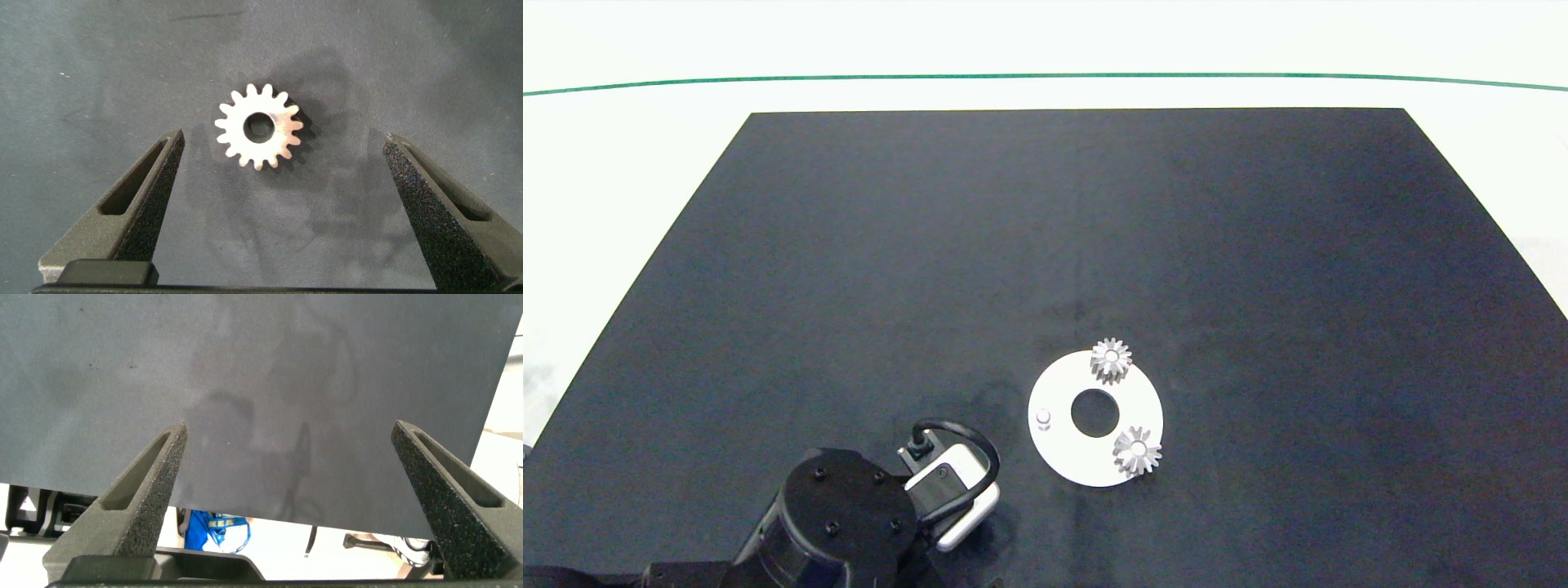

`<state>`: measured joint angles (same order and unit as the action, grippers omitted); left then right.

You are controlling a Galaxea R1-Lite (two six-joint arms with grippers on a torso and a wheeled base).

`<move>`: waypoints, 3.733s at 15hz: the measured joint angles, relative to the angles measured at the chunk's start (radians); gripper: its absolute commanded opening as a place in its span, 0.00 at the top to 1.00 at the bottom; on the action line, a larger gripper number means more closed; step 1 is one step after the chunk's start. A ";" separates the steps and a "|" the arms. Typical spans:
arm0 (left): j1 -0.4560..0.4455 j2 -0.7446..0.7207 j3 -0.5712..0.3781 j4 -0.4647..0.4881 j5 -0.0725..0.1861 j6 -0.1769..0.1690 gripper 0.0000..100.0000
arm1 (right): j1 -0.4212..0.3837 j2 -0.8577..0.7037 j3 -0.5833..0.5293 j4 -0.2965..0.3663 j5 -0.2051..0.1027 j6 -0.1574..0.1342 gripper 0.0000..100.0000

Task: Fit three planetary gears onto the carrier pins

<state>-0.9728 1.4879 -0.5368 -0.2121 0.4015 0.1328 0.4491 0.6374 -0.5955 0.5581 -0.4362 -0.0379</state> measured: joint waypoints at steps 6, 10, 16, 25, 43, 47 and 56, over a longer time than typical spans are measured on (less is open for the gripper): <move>0.000 0.037 -0.005 -0.033 0.000 0.002 0.02 | 0.000 -0.009 0.007 0.000 0.000 0.000 0.00; 0.000 0.056 -0.005 -0.051 -0.002 0.005 0.10 | 0.000 -0.017 0.011 0.001 0.000 0.000 0.00; 0.001 0.061 -0.009 -0.051 -0.002 0.022 0.22 | 0.000 -0.025 0.012 0.002 0.000 0.000 0.00; 0.003 0.085 -0.050 -0.046 -0.002 0.033 0.40 | 0.000 -0.033 0.013 0.001 0.000 0.000 0.00; -0.002 0.067 -0.012 -0.024 -0.002 0.067 0.58 | 0.001 -0.059 0.013 0.002 0.000 0.000 0.00; -0.004 0.063 -0.010 -0.024 -0.002 0.070 0.67 | 0.001 -0.066 0.012 0.002 0.000 0.001 0.00; -0.009 0.070 0.004 -0.026 -0.001 0.072 0.85 | 0.001 -0.078 0.022 0.002 0.000 0.001 0.00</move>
<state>-0.9813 1.5577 -0.5323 -0.2385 0.4002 0.2045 0.4506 0.5598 -0.5738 0.5598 -0.4362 -0.0370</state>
